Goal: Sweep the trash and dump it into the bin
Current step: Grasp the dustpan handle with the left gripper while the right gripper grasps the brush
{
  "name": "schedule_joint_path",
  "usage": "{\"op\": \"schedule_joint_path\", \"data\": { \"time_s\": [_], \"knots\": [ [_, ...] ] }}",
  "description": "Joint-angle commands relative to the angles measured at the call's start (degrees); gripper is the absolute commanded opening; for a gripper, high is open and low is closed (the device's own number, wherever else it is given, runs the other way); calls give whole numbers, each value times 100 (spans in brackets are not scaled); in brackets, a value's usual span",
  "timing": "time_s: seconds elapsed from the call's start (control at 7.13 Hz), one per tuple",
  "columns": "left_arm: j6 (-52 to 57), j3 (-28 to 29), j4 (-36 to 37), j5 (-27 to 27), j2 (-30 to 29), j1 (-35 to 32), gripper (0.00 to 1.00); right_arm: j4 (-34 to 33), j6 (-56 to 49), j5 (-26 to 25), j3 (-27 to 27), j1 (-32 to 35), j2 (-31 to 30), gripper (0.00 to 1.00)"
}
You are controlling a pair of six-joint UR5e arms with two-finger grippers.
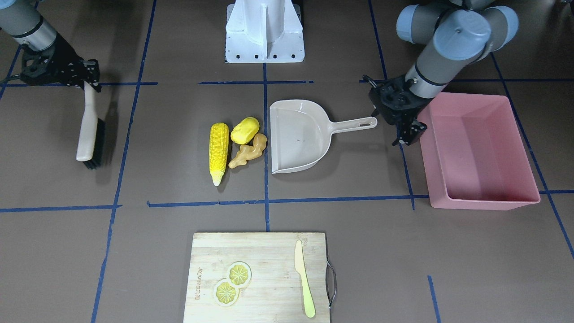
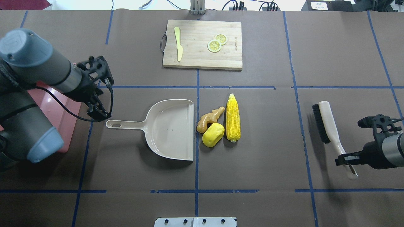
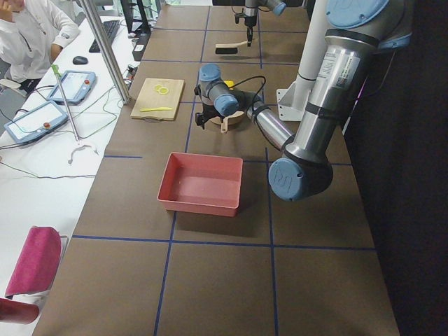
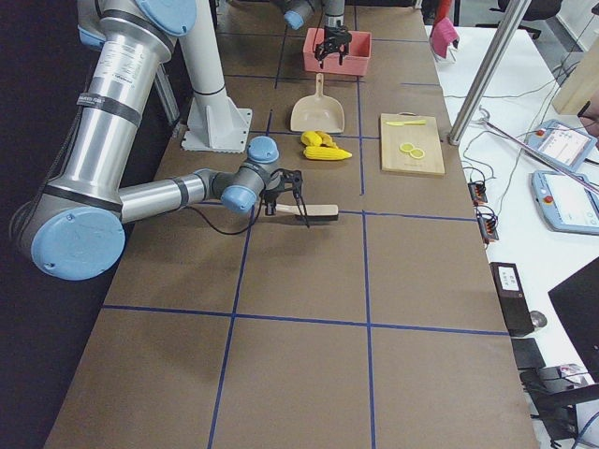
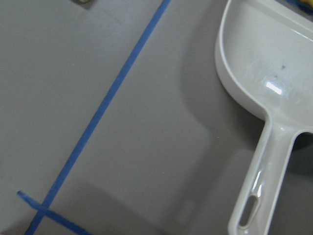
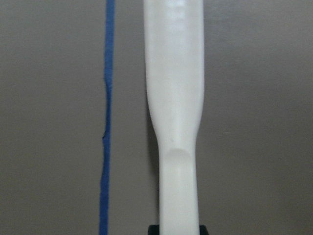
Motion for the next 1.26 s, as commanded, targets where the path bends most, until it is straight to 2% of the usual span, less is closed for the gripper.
{"op": "schedule_joint_path", "data": {
  "time_s": [0.0, 0.42, 0.7, 0.84, 1.12],
  "knots": [
    [858, -10, 1, 13, -42, 178, 100, -76, 9, -208, 260, -372, 106, 0],
    [1536, 95, -8, 266, -147, 530, 100, -1698, 26, -297, 472, -461, 1324, 0],
    [1547, 122, 1, 276, -174, 670, 100, -1746, 535, -453, 463, -767, 1538, 1],
    [1547, 192, -8, 511, -226, 732, 100, -1746, 597, -646, 463, -900, 1565, 1],
    [1547, 280, 1, 584, -236, 846, 94, -1799, 922, -674, 437, -1120, 1766, 1]
  ]
}}
